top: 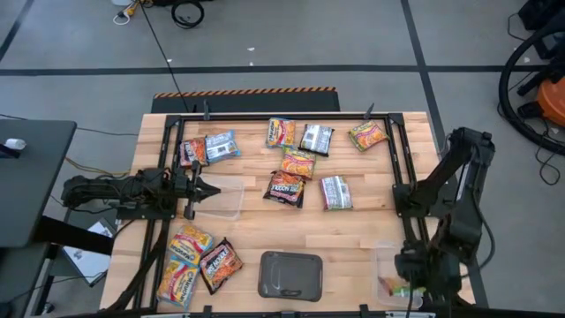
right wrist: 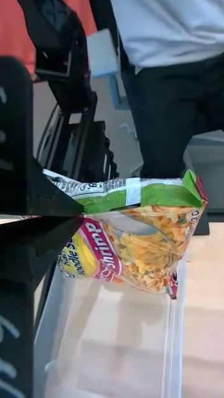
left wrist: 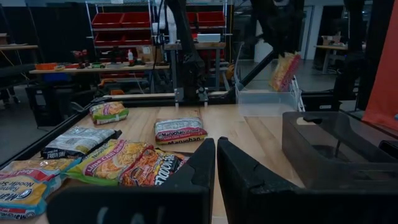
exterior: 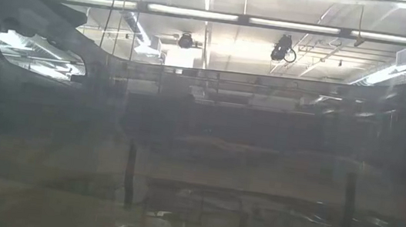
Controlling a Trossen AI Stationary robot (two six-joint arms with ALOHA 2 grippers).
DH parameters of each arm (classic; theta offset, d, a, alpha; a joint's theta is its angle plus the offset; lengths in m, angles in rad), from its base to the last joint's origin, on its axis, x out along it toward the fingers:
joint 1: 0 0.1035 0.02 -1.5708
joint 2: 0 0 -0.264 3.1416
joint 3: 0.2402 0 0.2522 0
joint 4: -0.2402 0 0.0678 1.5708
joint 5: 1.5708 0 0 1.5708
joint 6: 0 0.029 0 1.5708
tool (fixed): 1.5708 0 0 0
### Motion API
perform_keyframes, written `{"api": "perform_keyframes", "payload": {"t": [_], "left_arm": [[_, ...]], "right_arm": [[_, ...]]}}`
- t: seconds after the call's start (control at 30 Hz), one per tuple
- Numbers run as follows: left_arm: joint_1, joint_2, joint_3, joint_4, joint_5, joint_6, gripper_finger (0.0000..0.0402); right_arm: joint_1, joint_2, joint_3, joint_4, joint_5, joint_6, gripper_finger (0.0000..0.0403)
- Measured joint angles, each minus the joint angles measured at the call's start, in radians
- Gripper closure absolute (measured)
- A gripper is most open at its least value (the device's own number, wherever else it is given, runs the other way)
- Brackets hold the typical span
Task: Sort Maruchan noodles
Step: Put the green noodle pack into the bottom transparent bin
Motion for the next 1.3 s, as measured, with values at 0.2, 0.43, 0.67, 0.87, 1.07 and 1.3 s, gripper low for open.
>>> {"api": "perform_keyframes", "payload": {"t": [0.2,0.43,0.67,0.87,1.07,1.3], "left_arm": [[0.000,0.000,0.000,0.000,0.000,0.000,0.0377],[0.000,0.000,0.000,0.000,0.000,0.000,0.0377],[0.000,0.000,0.000,0.000,0.000,0.000,0.0377],[0.000,0.000,0.000,0.000,0.000,0.000,0.0377],[0.000,0.000,0.000,0.000,0.000,0.000,0.0377],[0.000,0.000,0.000,0.000,0.000,0.000,0.0377]], "right_arm": [[0.008,0.104,0.000,0.062,0.003,-0.004,0.0396],[0.008,0.186,0.000,0.150,0.001,-0.006,0.0395],[0.012,0.218,-0.002,0.149,0.002,-0.010,0.0395],[0.013,0.214,-0.033,0.153,0.004,0.012,0.0391],[0.012,0.214,-0.040,0.149,-0.007,0.010,0.0354],[0.004,0.214,-0.040,0.148,-0.018,-0.026,0.0315]]}}
